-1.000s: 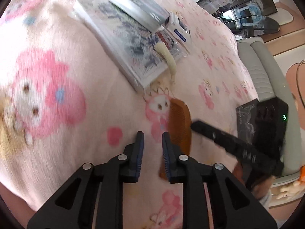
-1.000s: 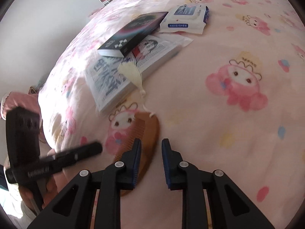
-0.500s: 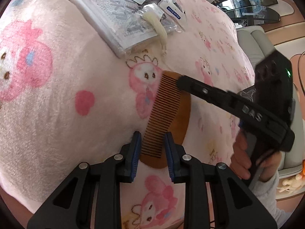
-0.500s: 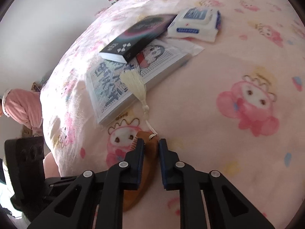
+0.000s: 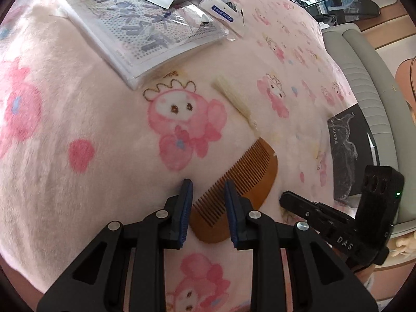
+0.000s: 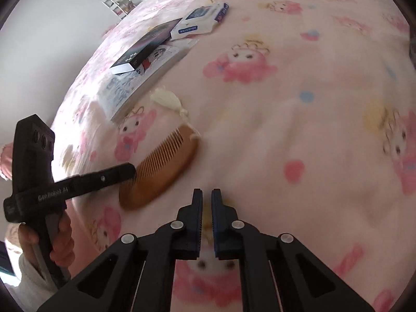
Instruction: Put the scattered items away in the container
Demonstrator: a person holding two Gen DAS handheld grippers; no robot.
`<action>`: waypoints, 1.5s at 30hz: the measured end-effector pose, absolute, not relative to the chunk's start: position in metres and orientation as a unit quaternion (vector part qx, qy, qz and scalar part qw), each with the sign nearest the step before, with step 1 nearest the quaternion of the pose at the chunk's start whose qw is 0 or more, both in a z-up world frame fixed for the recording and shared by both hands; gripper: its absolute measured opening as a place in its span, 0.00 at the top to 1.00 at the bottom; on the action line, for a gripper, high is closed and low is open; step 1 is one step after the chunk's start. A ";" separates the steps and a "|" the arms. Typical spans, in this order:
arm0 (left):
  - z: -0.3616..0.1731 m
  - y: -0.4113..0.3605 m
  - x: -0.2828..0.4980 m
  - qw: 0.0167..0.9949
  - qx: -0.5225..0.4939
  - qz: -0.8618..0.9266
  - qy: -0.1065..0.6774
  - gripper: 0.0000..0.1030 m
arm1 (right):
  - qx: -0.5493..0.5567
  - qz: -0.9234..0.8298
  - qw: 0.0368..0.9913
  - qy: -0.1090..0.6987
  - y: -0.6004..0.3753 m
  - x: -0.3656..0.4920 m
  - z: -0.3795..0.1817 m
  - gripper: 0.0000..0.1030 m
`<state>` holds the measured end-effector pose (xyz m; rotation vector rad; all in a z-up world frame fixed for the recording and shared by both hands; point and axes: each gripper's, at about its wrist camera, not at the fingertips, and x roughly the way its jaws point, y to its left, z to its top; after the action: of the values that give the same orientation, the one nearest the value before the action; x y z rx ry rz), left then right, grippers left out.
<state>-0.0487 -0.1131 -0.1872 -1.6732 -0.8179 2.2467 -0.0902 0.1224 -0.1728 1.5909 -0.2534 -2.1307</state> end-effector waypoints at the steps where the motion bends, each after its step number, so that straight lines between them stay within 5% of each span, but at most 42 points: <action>1: -0.186 -0.113 -0.048 0.111 -0.570 0.765 -0.278 0.77 | 0.577 -0.777 0.232 -0.095 0.126 -0.092 -0.171 0.95; 19: -0.194 -0.108 -0.036 0.103 -0.578 0.749 -0.306 0.74 | 0.581 -0.762 0.279 -0.063 0.097 -0.130 -0.179 0.83; 29: -0.195 -0.103 -0.044 0.115 -0.574 0.757 -0.290 0.74 | 0.604 -0.736 0.262 -0.158 0.133 -0.098 -0.196 0.81; 45: -0.190 -0.096 -0.042 0.109 -0.570 0.768 -0.269 0.74 | 0.606 -0.735 0.265 -0.151 0.122 -0.095 -0.200 0.73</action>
<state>-0.0423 -0.0960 -0.1897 -1.6765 -0.7922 2.2595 -0.0947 0.1223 -0.1995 1.6366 -0.4079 -1.9844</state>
